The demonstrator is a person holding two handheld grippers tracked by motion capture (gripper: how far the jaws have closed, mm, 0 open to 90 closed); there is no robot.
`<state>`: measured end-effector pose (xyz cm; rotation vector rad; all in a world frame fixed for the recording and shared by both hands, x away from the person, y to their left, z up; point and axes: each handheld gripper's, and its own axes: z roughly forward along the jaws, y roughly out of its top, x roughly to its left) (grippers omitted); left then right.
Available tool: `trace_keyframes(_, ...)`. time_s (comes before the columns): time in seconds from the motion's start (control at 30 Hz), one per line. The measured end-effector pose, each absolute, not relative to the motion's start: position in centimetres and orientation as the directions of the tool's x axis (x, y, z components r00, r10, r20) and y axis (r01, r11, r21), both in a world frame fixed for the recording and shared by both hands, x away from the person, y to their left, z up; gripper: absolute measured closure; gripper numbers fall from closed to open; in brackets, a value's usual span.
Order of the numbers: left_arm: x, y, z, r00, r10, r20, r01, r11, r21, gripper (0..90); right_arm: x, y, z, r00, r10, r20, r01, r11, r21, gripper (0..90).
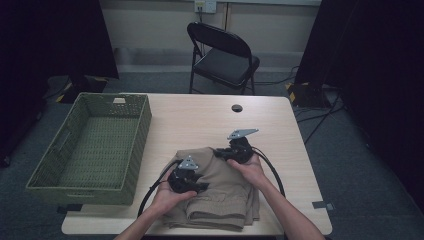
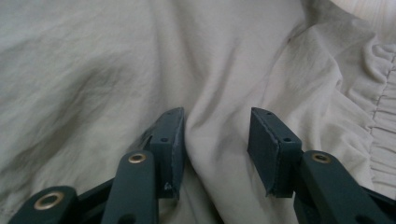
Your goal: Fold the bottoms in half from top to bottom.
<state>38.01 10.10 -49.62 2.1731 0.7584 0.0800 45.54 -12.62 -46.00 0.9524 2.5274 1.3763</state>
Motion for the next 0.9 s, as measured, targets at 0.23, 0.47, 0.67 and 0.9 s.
trace_keyframes(0.23, 37.9, 10.1, -49.7, 0.814, 0.549, -0.188, 0.491, -0.478, 0.729, 55.4, 43.7, -12.4, -44.8, -0.829, 0.532, 0.171, 0.427, 0.405, 0.808, 86.3)
trace_keyframes(0.47, 37.4, 10.5, -48.0, 0.824, 0.527, -0.206, 0.481, -0.461, 0.745, 50.6, 43.7, -12.9, -44.8, -0.824, 0.537, 0.178, 0.432, 0.395, 0.811, 86.4)
trace_keyframes(0.67, 35.8, 11.6, -45.7, 0.850, 0.478, -0.220, 0.455, -0.460, 0.763, 49.3, 44.3, -13.0, -45.2, -0.815, 0.551, 0.182, 0.444, 0.390, 0.807, 86.5)
trace_keyframes(0.9, 33.0, 12.1, -45.8, 0.887, 0.383, -0.257, 0.435, -0.506, 0.745, 49.8, 44.5, -13.0, -45.3, -0.808, 0.560, 0.182, 0.450, 0.388, 0.805, 86.6)
